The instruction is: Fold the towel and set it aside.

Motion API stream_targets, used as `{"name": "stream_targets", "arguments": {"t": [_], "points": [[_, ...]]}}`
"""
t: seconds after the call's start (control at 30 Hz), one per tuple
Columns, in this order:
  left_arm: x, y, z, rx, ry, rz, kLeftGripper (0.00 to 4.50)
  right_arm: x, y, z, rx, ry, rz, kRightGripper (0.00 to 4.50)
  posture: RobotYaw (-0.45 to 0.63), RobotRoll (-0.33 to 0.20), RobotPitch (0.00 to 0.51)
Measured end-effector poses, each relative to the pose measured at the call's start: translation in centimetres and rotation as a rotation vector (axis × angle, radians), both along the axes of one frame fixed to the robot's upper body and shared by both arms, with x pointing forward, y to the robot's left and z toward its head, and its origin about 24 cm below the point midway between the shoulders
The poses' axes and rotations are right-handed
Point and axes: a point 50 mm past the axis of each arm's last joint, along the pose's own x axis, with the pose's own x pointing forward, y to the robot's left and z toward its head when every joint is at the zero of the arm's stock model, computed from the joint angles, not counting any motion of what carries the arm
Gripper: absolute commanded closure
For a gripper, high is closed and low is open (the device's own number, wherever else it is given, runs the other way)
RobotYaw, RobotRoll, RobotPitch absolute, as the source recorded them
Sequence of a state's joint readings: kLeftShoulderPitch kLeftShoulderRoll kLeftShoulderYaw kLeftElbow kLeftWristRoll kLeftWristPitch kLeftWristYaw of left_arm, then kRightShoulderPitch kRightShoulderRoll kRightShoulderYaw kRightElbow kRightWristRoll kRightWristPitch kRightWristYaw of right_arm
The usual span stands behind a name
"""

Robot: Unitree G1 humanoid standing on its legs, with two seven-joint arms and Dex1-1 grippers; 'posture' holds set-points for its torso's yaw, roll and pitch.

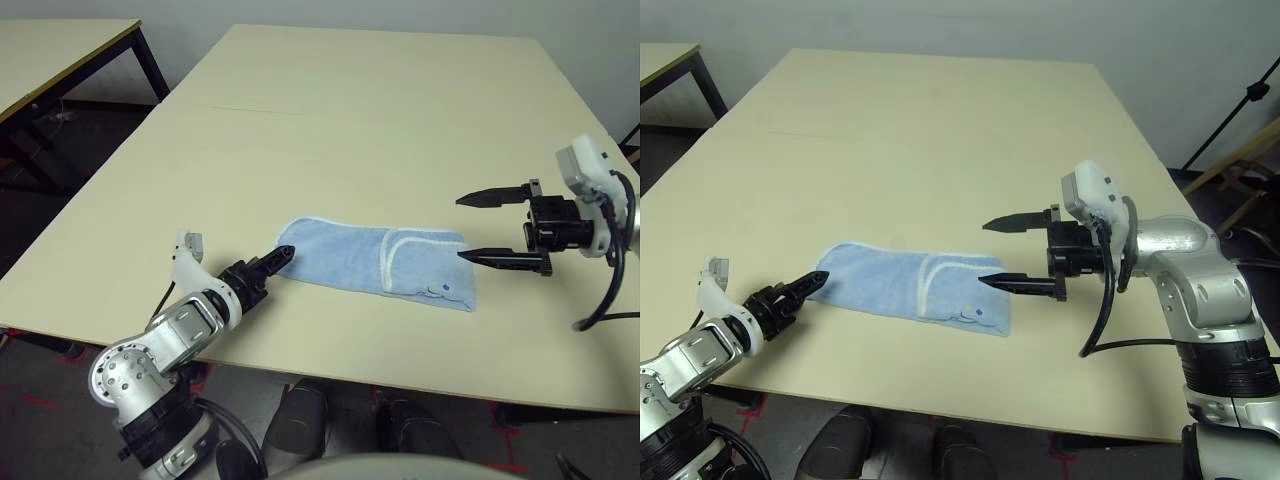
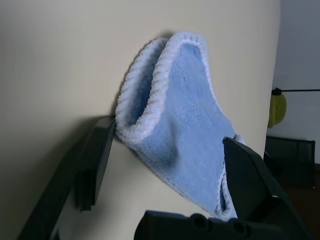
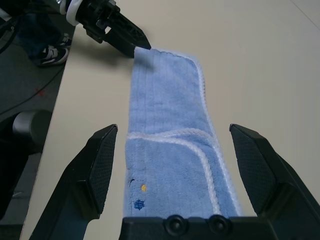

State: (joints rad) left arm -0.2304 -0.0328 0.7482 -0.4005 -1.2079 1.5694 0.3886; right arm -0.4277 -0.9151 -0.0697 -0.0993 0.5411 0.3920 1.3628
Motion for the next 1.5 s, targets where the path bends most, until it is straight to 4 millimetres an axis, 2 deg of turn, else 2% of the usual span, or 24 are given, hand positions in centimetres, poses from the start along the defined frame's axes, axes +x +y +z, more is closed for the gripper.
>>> {"name": "stream_targets", "arguments": {"t": [0.37,0.6,0.83,1.03,1.3,1.43,1.5], "points": [[0.3,0.0,-0.6,-0.030,0.037,0.009,4.49,-0.8,-1.1,-0.9,-0.056,0.056,-0.007,0.00,0.14,0.000,0.140],[1.0,0.5,0.1,-0.068,-0.006,0.023,4.49,-0.8,-2.3,-0.8,-0.072,0.049,-0.037,0.00,0.15,0.000,0.137],[1.6,1.7,2.5,-0.085,-0.115,0.018,4.49,-0.7,-2.9,-1.3,-0.088,0.061,-0.060,0.00,0.16,0.000,0.127],[0.6,4.0,3.0,-0.061,-0.128,0.066,4.49,-0.7,-3.2,-1.5,-0.094,0.061,-0.069,0.00,0.18,0.000,0.117],[-0.4,6.1,3.9,-0.020,-0.126,0.057,4.49,-0.3,-3.3,-1.3,-0.094,0.049,-0.065,0.00,0.19,0.000,0.122],[-0.5,6.2,4.2,-0.020,-0.134,0.023,4.49,-0.2,-3.4,-1.4,-0.099,0.054,-0.068,0.00,0.19,0.000,0.123],[0.2,5.2,5.2,-0.049,-0.175,-0.033,4.49,-0.2,-3.4,-1.4,-0.100,0.059,-0.065,0.00,0.19,0.000,0.123]]}}
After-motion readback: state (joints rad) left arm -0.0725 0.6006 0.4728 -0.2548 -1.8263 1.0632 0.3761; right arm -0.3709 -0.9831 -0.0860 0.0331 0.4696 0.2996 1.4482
